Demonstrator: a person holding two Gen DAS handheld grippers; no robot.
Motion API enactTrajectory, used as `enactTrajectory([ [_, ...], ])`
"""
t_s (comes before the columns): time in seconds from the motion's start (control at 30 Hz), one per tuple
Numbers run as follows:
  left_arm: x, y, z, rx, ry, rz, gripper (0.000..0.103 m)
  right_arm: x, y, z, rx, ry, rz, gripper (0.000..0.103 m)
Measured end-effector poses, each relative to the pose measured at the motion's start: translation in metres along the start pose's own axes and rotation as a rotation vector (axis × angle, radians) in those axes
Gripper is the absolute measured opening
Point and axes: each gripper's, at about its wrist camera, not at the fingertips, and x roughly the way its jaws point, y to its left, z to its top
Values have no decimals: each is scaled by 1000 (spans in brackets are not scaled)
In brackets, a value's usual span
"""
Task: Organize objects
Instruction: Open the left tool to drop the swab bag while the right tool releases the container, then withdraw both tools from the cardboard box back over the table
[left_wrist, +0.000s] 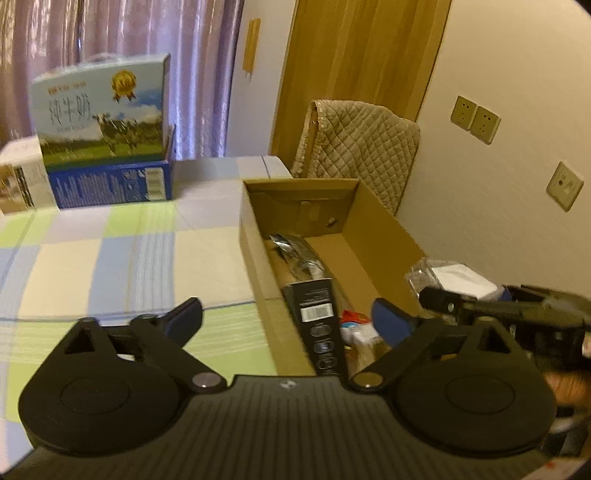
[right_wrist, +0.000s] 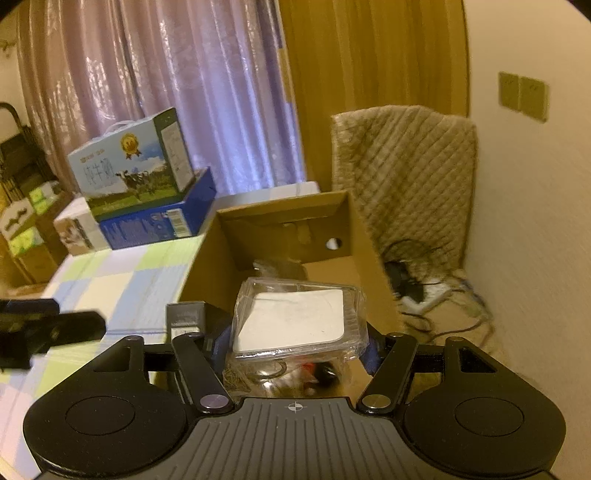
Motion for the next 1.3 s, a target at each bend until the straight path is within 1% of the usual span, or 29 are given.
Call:
enactTrajectory([
  [0.03, -1, 2, -2, 6, -5, 15, 102, 5, -1, 1, 6, 5, 11, 72],
  [0.07, -1, 5, -3, 7, -5, 24, 102, 8, -1, 2, 8, 8, 7, 75],
  [0.1, -1, 9, -5, 2, 0, 27, 102, 10, -1, 3, 5, 5, 0, 76],
  [0.2, -3, 21, -13, -21, 14, 39, 102, 8, 1, 4, 4, -3, -3, 77],
  [0.33, -6, 28, -27, -17, 26, 55, 102, 2, 7, -1, -11, 8, -23, 77],
  [0.57, -24, 25, -46, -15, 25, 67, 102, -28, 14, -9, 13, 28, -42, 77],
  [0.7, -38, 22, -53, -30, 38, 42, 102, -50, 23, -19, -7, 40, -48, 77],
  [0.9, -61, 16, -74, -12, 64, 91, 102, -80, 35, -40, -16, 57, -46, 77],
  [1.1, -80, 18, -96, -41, 78, 119, 102, -98, 47, -63, -15, 90, -48, 77],
  [1.2, -88, 20, -103, -50, 80, 136, 102, -104, 49, -73, -8, 112, -47, 77],
  [1.3, -96, 22, -107, -56, 75, 146, 102, -112, 54, -81, -14, 109, -49, 77],
])
